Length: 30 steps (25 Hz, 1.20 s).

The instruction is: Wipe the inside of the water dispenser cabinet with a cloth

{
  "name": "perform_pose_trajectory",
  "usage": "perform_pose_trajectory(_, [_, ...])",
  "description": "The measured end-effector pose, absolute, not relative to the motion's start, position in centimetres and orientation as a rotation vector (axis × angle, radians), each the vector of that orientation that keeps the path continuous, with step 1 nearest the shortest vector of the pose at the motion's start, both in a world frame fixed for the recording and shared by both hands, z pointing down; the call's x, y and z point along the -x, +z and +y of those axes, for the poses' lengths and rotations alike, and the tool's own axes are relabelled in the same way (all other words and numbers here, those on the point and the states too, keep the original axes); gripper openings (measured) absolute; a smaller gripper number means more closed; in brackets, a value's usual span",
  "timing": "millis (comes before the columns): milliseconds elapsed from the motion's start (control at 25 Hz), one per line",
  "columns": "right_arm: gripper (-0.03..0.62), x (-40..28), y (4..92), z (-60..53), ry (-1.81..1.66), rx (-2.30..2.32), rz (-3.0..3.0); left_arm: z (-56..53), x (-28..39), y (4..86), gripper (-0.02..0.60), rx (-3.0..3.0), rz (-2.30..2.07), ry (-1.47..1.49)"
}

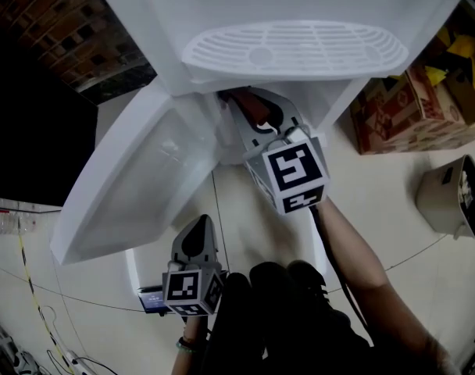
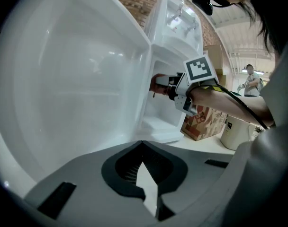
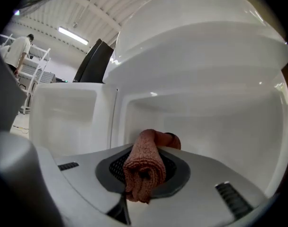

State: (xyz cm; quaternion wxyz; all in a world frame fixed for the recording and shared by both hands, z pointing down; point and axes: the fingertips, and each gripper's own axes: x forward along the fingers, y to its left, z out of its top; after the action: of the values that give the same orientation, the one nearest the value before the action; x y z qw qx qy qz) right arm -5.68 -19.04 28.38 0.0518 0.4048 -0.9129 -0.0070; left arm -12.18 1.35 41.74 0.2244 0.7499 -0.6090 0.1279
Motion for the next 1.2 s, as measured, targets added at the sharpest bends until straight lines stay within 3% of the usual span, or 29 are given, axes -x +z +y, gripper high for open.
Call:
perform_pose_trajectory(360, [0.078,5.8,41.7,-17.6,0.346,-1.127,-2.591,1.5,12.6,41.7,-0.014,-2.063,-1.684,0.345])
perform_pose_trajectory(560, [0.078,6.3,45.7,-16.3,0.355,-1.030,-2.495,1.6,12.7,41.7,-0.014,-2.060,-1.687,0.351])
perform_pose_trajectory(1000, [0.078,3.5,29.1,-24.0,-0.071,-1.357,-2.744,1.9,13.1,42.1,-0.014,-2.053,-1.683,0.355])
perform_pose_trajectory(1200, [0.078,5.5,27.8,-25.1,-0.177,-1.305,-2.782,2.1,13.7,42.2,-0.014,-2.040,-1.697,0.358])
